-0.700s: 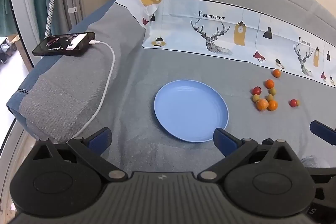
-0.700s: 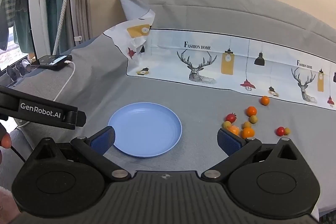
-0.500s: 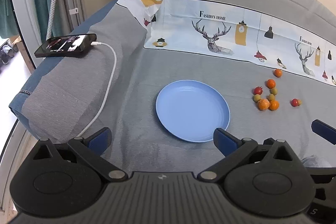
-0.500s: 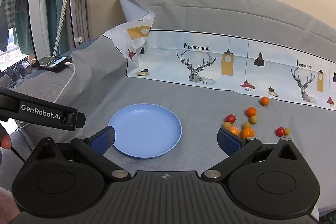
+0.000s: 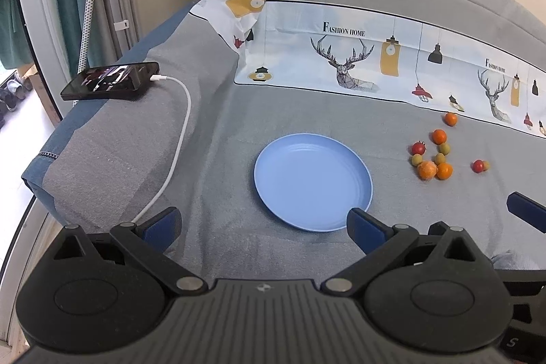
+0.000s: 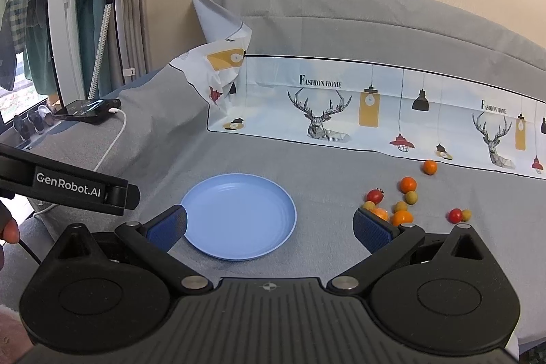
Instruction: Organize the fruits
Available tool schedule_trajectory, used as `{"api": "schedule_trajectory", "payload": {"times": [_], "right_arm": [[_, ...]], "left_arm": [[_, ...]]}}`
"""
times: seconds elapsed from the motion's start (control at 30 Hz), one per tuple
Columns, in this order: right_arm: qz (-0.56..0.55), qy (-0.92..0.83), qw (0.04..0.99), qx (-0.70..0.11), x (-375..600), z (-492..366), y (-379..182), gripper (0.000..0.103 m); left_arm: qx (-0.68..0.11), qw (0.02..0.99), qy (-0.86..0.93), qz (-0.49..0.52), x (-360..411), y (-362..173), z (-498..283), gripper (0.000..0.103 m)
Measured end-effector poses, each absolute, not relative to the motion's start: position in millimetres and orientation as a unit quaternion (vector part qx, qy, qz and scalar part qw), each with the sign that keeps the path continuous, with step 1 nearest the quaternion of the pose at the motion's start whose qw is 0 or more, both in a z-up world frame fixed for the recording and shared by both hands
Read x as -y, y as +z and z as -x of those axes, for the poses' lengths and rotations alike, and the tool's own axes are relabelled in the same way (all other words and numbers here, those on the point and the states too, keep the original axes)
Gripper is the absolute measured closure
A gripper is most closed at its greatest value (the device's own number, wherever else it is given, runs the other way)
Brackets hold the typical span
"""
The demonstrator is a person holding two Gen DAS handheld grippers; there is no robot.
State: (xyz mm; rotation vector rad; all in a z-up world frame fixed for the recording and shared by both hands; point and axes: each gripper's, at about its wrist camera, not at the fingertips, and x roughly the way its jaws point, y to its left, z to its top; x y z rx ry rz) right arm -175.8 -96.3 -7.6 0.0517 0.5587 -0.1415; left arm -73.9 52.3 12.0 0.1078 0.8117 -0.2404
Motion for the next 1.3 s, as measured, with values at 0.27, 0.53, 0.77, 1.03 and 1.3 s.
{"api": "schedule_trajectory", "payload": {"times": [0.27,0.53,0.77,1.03,1.3], "right_arm": [[-0.032,-0.067,0.963,-0.259,97,180,-8,0.0],[-0.044,-0.059,0.966,-0.246,102,181,-9,0.0],[-0.068,-0.067,0.963,-0.251,117,180,-17,0.0],[-0.096,-0.203,0.948,-0.225,185,178,-39,0.0],[-0.153,-0.339,0.894,-0.251,310,162,-86,0.0]], "left_arm": [[-0.39,0.912,-0.117,-0.053,-53,13,77,0.0],[-0.39,0.912,-0.116,-0.058,-50,14,78,0.0],[-0.4,0.905,-0.121,-0.075,-33,13,73,0.0],[-0.464,0.866,-0.174,-0.073,21,1,45,0.0],[-0.505,0.828,-0.222,-0.1,123,-36,4,0.0]]}}
